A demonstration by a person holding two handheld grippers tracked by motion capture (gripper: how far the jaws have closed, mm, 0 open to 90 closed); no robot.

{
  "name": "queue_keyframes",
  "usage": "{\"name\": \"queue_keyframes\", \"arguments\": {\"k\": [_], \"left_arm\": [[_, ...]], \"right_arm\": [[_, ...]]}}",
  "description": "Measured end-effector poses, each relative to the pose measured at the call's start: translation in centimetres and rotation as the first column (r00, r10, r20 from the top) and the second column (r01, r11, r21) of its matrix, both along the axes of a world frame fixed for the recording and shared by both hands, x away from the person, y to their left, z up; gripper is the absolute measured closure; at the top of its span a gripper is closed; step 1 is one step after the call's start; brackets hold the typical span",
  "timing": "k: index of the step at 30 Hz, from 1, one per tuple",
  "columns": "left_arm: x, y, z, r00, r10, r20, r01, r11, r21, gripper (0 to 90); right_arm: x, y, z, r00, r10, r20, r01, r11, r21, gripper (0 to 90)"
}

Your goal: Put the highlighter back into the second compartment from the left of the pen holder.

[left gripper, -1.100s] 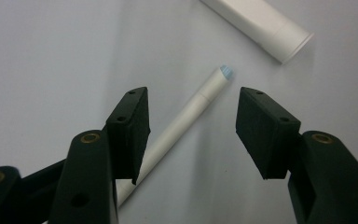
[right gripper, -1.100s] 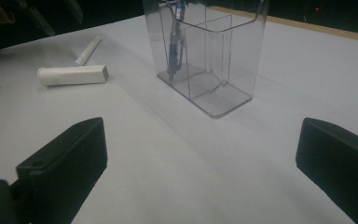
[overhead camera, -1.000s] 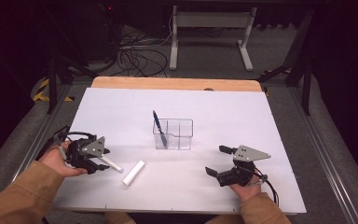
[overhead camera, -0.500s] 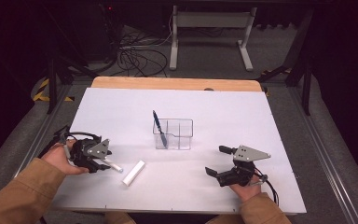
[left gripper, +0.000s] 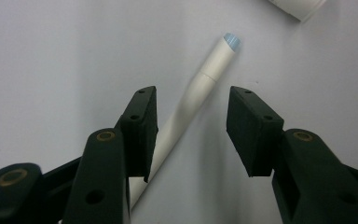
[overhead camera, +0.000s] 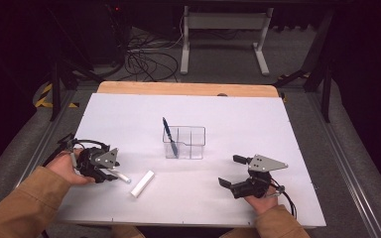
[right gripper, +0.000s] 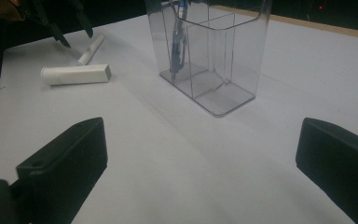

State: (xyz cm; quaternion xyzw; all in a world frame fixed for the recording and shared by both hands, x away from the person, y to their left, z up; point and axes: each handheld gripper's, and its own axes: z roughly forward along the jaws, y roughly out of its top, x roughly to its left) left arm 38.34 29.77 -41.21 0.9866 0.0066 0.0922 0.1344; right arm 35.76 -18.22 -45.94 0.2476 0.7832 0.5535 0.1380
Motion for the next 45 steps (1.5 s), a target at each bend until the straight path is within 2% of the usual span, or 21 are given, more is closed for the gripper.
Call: {"name": "queue_keyframes", "arguments": {"k": [11, 27, 39, 45], "left_arm": [[0.3, -0.4, -0.9, 0.9976, -0.068, 0.012, 0.068, 0.9968, 0.042, 60.6], [0.7, -0.6, -1.8, 0.992, -0.125, 0.012, 0.124, 0.9879, 0.094, 69.1], [1.0, -0.6, -1.9, 0.9892, -0.146, -0.014, 0.146, 0.9851, 0.09, 74.2], [0.7, -0.7, -1.9, 0.9884, -0.152, -0.006, 0.151, 0.9839, 0.095, 77.4]], "right_arm": [[0.0, 0.0, 0.0, 1.0, 0.003, -0.004, -0.003, 1.0, 0.001, 2.6], [0.1, 0.0, -0.1, 0.9998, 0.015, -0.009, -0.015, 0.9999, 0.007, 2.6], [0.1, 0.1, -0.1, 0.9996, 0.021, -0.017, -0.021, 0.9998, 0.006, 2.6], [0.1, 0.1, -0.2, 0.9995, 0.024, -0.019, -0.024, 0.9997, 0.006, 2.6]]}}
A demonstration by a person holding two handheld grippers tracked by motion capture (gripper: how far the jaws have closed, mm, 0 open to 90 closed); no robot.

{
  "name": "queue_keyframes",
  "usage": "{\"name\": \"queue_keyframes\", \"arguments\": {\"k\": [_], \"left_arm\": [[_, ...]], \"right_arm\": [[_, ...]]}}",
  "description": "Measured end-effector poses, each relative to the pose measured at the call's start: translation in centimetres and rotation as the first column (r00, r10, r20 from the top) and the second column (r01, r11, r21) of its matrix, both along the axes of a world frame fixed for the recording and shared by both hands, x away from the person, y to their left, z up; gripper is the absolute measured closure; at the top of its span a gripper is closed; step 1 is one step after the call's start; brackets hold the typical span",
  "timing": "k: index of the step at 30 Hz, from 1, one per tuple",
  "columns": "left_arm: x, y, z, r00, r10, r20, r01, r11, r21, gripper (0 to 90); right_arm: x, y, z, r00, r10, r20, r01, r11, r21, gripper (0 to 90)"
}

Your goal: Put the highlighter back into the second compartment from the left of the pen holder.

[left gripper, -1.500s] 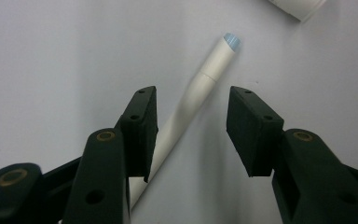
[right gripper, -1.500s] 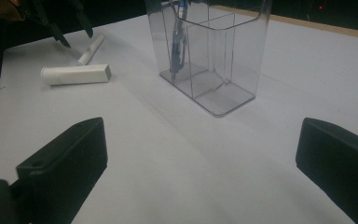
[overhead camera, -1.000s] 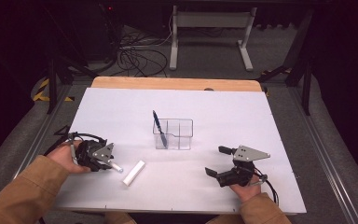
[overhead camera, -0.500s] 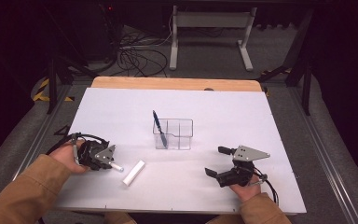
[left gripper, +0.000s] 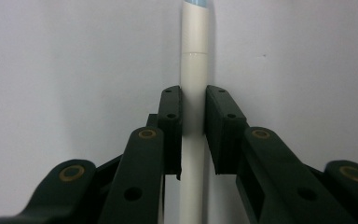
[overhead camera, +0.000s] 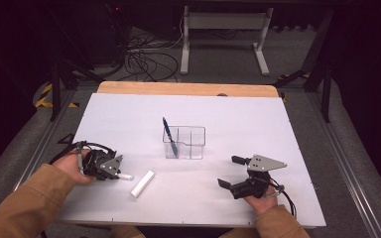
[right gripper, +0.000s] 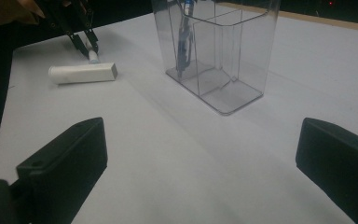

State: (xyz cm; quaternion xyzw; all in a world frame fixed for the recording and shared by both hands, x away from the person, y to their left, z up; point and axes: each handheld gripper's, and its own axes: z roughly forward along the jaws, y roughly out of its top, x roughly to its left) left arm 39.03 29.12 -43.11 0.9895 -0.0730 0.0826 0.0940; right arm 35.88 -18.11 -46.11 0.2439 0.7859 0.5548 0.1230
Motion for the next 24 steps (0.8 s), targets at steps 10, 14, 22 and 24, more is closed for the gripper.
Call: {"name": "queue_keyframes", "arguments": {"k": [10, 14, 22, 24], "left_arm": [[0.0, -0.4, 0.9, 0.9997, -0.014, 0.02, 0.013, 0.9994, 0.031, 78.2], [-0.1, -0.8, 1.8, 0.9993, -0.013, 0.036, 0.013, 0.9999, 0.008, 78.3], [-0.3, -0.7, 3.5, 0.9983, 0.044, 0.037, -0.041, 0.9953, -0.088, 78.2], [-0.4, -0.7, 4.1, 0.9971, 0.068, 0.034, -0.064, 0.9903, -0.124, 78.2]], "right_arm": [[0.0, 0.0, 0.0, 1.0, 0.003, 0.0, -0.003, 1.0, 0.001, 2.6], [0.0, 0.0, 0.0, 1.0, 0.004, 0.003, -0.004, 1.0, 0.001, 2.6], [0.0, 0.0, 0.0, 1.0, 0.005, 0.004, -0.005, 1.0, 0.0, 2.6], [-0.1, 0.0, 0.0, 1.0, 0.004, 0.005, -0.004, 1.0, -0.001, 2.6]]}}
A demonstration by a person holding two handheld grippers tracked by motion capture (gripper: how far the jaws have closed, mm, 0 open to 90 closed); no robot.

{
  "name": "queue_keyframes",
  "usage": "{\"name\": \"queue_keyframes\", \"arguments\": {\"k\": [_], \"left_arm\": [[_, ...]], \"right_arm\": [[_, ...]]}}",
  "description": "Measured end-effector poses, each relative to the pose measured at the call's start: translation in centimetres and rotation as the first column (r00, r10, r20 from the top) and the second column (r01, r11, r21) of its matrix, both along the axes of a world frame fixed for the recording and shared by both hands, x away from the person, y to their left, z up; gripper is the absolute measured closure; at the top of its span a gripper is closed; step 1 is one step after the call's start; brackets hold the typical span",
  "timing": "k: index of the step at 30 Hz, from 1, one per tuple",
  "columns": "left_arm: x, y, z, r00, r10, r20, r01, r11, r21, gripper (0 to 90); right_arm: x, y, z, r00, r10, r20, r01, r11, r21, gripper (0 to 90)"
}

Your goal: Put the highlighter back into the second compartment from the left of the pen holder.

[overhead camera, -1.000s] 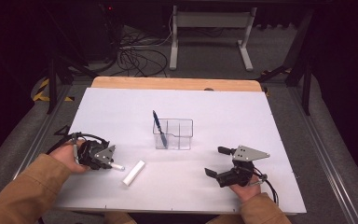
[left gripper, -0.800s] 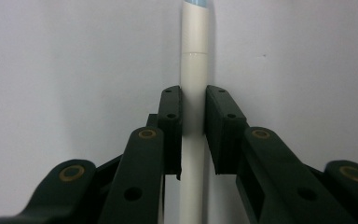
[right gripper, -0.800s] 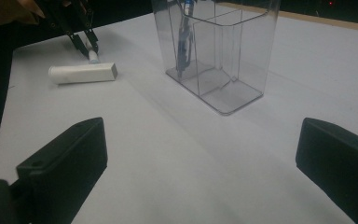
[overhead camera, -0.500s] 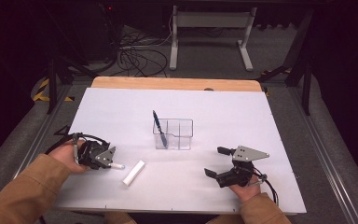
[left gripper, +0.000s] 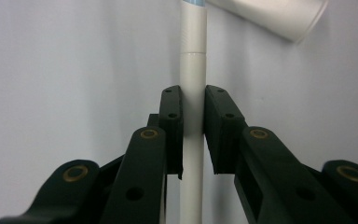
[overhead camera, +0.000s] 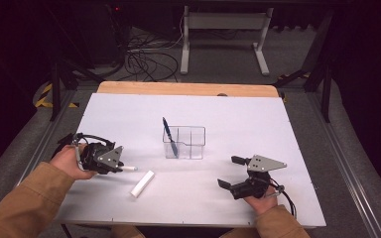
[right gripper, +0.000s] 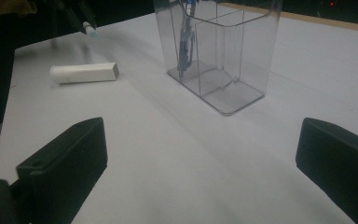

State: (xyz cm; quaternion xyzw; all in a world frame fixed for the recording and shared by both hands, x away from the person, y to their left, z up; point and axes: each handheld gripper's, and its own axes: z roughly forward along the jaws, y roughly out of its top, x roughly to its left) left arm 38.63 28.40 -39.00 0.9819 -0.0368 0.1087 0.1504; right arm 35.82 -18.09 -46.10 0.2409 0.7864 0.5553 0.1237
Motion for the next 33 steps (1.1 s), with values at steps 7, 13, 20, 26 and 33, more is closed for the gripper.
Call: {"name": "queue_keyframes", "arguments": {"k": [7, 13, 20, 26, 33], "left_arm": [[-0.2, 0.2, 1.5, 0.9973, 0.064, -0.035, -0.068, 0.9882, -0.137, 78.2], [-0.2, 0.5, 2.4, 0.9924, 0.101, -0.07, -0.115, 0.9639, -0.24, 78.2], [-0.3, 0.5, 3.1, 0.9849, 0.127, -0.117, -0.16, 0.9268, -0.34, 78.1], [-0.3, 0.5, 3.4, 0.9792, 0.138, -0.149, -0.189, 0.8883, -0.419, 78.1], [-0.4, 0.3, 3.9, 0.9726, 0.131, -0.192, -0.216, 0.8121, -0.542, 78.1]], "right_arm": [[0.0, 0.0, 0.0, 1.0, -0.003, 0.0, 0.003, 1.0, 0.0, 2.6], [0.0, 0.0, 0.0, 1.0, -0.004, -0.001, 0.004, 1.0, -0.002, 2.6], [0.1, 0.1, 0.0, 1.0, -0.003, 0.001, 0.003, 1.0, -0.004, 2.6], [0.0, 0.1, -0.1, 1.0, -0.002, -0.002, 0.002, 1.0, -0.007, 2.6], [0.0, 0.2, -0.1, 1.0, -0.001, 0.0, 0.001, 1.0, -0.01, 2.6]]}}
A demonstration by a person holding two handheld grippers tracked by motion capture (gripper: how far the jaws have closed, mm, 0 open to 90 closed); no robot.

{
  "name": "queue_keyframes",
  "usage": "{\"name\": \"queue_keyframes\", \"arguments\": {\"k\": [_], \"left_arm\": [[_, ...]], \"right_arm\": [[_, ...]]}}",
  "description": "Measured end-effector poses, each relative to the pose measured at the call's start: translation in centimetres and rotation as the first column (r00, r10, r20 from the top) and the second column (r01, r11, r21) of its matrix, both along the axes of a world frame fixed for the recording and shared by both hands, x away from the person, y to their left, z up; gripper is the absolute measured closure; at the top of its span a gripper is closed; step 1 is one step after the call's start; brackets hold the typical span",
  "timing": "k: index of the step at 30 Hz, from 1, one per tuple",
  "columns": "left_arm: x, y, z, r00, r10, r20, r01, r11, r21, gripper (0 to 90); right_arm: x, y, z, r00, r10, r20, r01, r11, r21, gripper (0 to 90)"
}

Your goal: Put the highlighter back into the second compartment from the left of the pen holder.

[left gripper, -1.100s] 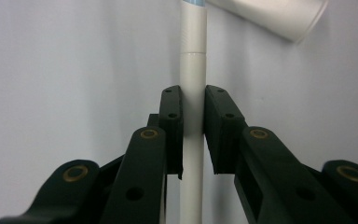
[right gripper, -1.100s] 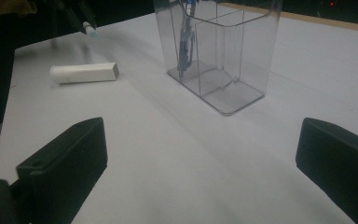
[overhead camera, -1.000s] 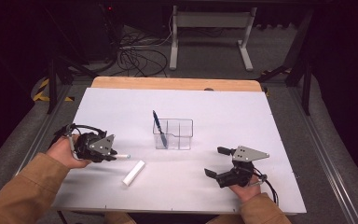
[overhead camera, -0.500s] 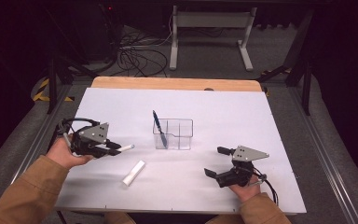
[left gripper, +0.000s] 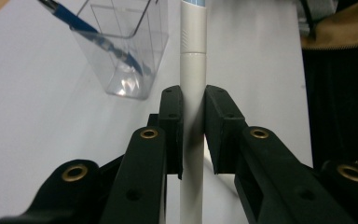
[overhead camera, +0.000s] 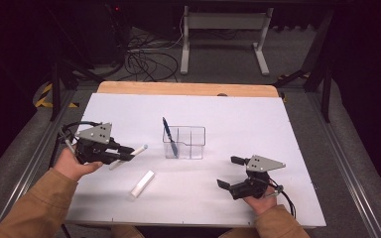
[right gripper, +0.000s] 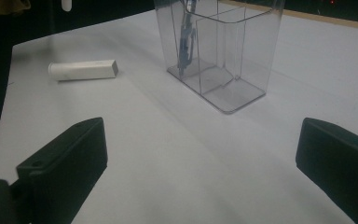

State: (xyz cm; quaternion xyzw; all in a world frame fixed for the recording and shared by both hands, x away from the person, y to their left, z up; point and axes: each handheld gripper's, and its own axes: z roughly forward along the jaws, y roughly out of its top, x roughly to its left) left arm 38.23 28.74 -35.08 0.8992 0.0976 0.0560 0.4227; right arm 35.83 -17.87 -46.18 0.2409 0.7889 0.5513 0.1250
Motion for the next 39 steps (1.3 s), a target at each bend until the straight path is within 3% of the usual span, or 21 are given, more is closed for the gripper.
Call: {"name": "queue_keyframes", "arguments": {"k": [3, 8, 13, 17, 23, 26, 28, 32, 36, 39], "left_arm": [[0.1, -0.2, 0.1, 0.9999, 0.01, -0.011, -0.01, 0.9983, -0.058, 78.1], [0.3, -0.5, 0.1, 0.9995, 0.027, -0.017, -0.029, 0.9894, -0.142, 78.1], [0.7, -1.3, 0.0, 0.9994, 0.02, -0.029, -0.027, 0.969, -0.246, 78.1], [0.9, -1.7, -0.1, 0.9995, 0.017, -0.026, -0.024, 0.9539, -0.299, 78.1], [1.3, -2.4, -0.3, 0.9994, 0.029, -0.02, -0.034, 0.9387, -0.343, 78.1], [1.4, -3.2, -0.1, 0.9996, 0.027, 0.001, -0.025, 0.9444, -0.328, 78.1], [1.5, -3.8, 0.1, 0.9997, 0.022, 0.005, -0.019, 0.9359, -0.352, 78.1], [1.9, -4.6, 0.2, 0.9995, 0.027, 0.014, -0.021, 0.9379, -0.346, 78.1], [2.3, -5.3, 0.3, 0.9995, 0.031, 0.01, -0.025, 0.9283, -0.371, 78.1], [2.6, -5.7, 0.4, 0.9991, 0.038, 0.017, -0.029, 0.9307, -0.365, 78.1]], "right_arm": [[0.0, 0.0, 0.0, 1.0, 0.001, 0.0, -0.001, 1.0, -0.001, 2.6], [0.0, 0.0, 0.0, 1.0, 0.002, 0.004, -0.002, 1.0, -0.002, 2.6], [-0.1, 0.0, 0.0, 1.0, 0.005, 0.004, -0.005, 1.0, -0.002, 2.6], [-0.1, 0.0, 0.0, 1.0, 0.006, 0.007, -0.006, 1.0, -0.003, 2.6], [-0.1, 0.1, 0.0, 1.0, 0.008, 0.004, -0.008, 1.0, -0.003, 2.6], [-0.1, 0.1, 0.0, 0.9999, 0.012, 0.006, -0.012, 0.9999, -0.006, 2.6], [-0.1, 0.1, 0.0, 0.9999, 0.012, 0.004, -0.012, 0.9999, -0.007, 2.6], [-0.1, 0.2, 0.0, 0.9999, 0.013, 0.008, -0.013, 0.9999, -0.009, 2.6], [-0.1, 0.2, 0.0, 0.9998, 0.015, 0.009, -0.015, 0.9998, -0.011, 2.6], [-0.1, 0.2, 0.0, 0.9998, 0.019, 0.012, -0.019, 0.9998, -0.012, 2.6]]}}
